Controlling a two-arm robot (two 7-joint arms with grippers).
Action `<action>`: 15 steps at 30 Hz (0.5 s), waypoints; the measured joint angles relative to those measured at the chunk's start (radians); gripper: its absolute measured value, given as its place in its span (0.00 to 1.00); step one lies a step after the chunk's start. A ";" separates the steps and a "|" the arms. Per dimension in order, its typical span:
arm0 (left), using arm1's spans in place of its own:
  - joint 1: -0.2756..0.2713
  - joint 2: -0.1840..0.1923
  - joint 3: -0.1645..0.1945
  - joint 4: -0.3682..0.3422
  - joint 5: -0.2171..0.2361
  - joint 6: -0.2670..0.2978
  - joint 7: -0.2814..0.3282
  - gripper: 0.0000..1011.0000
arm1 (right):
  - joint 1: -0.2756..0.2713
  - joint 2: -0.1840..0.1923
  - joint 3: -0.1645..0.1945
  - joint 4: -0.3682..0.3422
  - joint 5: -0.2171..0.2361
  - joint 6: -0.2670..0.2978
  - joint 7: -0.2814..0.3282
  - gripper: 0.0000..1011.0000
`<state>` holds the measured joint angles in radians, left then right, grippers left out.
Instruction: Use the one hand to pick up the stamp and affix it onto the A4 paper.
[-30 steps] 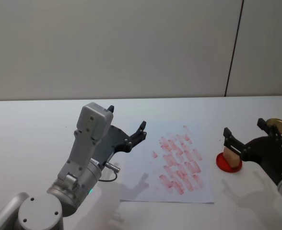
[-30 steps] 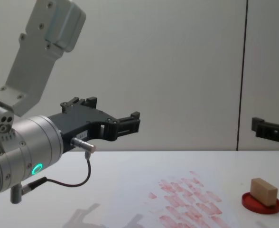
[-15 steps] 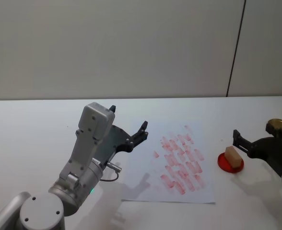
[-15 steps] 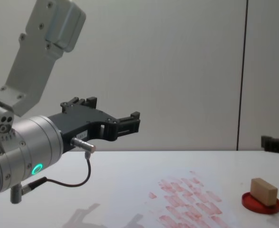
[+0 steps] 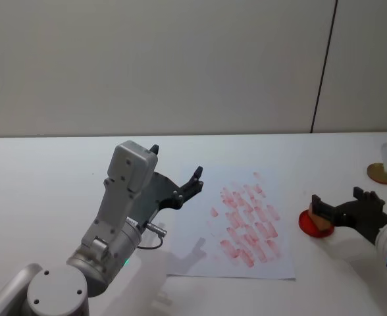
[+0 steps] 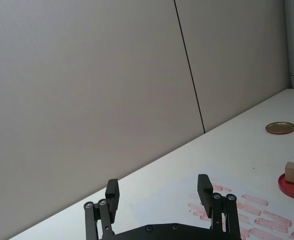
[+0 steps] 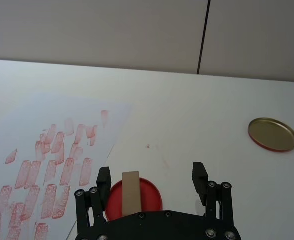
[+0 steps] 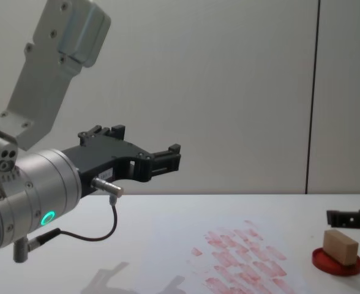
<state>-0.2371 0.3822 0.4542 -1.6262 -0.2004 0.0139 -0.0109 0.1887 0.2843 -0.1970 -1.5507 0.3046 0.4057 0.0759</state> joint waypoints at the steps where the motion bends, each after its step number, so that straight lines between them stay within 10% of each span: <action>1: 0.000 0.000 0.000 0.000 0.000 0.000 0.000 0.98 | 0.005 -0.003 -0.002 0.008 -0.003 0.009 0.006 0.99; 15: 0.000 0.000 0.000 0.000 0.000 0.000 0.000 0.98 | 0.030 -0.019 -0.016 0.043 -0.031 0.051 0.026 0.90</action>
<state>-0.2371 0.3821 0.4542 -1.6262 -0.2004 0.0139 -0.0110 0.2184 0.2658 -0.2128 -1.5082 0.2735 0.4569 0.1023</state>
